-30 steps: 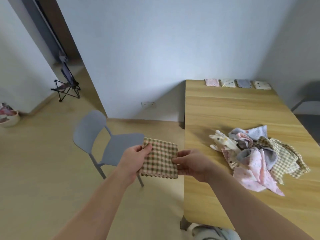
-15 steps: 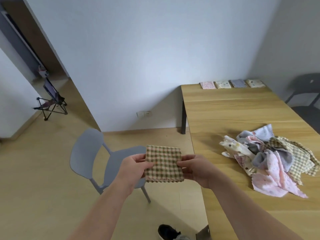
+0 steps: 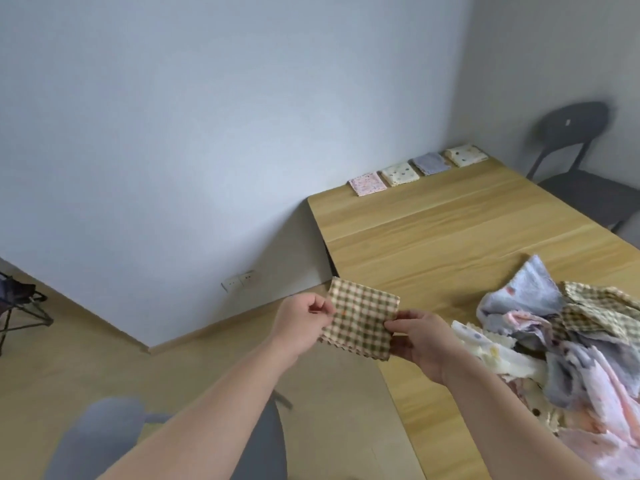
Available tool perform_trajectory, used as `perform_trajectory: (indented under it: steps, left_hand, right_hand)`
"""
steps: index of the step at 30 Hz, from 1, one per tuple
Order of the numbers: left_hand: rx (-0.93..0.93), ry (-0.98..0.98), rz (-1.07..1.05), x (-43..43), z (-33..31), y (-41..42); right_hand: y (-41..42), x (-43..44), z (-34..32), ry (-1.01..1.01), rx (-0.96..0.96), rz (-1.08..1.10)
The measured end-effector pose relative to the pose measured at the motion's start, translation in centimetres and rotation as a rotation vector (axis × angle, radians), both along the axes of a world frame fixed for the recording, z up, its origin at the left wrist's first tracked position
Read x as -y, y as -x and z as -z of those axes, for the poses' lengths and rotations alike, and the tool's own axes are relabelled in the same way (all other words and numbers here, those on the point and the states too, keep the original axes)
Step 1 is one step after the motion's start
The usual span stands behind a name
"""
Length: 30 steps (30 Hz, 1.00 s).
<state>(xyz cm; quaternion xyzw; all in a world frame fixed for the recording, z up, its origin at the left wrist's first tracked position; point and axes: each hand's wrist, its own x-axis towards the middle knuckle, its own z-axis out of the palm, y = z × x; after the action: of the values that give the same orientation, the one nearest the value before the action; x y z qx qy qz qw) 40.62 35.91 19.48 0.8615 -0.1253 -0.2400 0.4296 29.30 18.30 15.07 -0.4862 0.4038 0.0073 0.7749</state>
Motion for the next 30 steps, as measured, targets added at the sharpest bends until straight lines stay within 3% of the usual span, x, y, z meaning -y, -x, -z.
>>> perform_trajectory:
  steps: [6, 10, 16, 22, 26, 30]
  left_hand:
    - [0.067, 0.03, 0.152, 5.8, 0.1, -11.8]
    - [0.082, -0.062, 0.285, 9.7, 2.1, -20.1]
    - [0.134, -0.245, 0.47, 17.6, 7.9, -35.9]
    - [0.311, -0.384, 0.735, 26.3, 13.8, -52.5]
    - [0.371, -0.429, 0.845, 29.9, 16.7, -59.2]
    - [0.409, -0.558, 0.964, 30.3, 19.1, -61.2]
  right_hand:
    - [-8.6, 4.4, -0.3, 0.093, -0.024, 0.059]
    - [-15.2, 5.6, 1.3, 0.12, -0.094, 0.081]
    - [-30.4, 8.5, 6.7, 0.054, -0.197, 0.183]
    - [-47.3, 13.7, 13.2, -0.077, -0.295, 0.368]
    - [-54.4, 15.5, 16.3, -0.102, -0.319, 0.42]
    - [-58.1, 16.5, 18.7, 0.003, -0.382, 0.431]
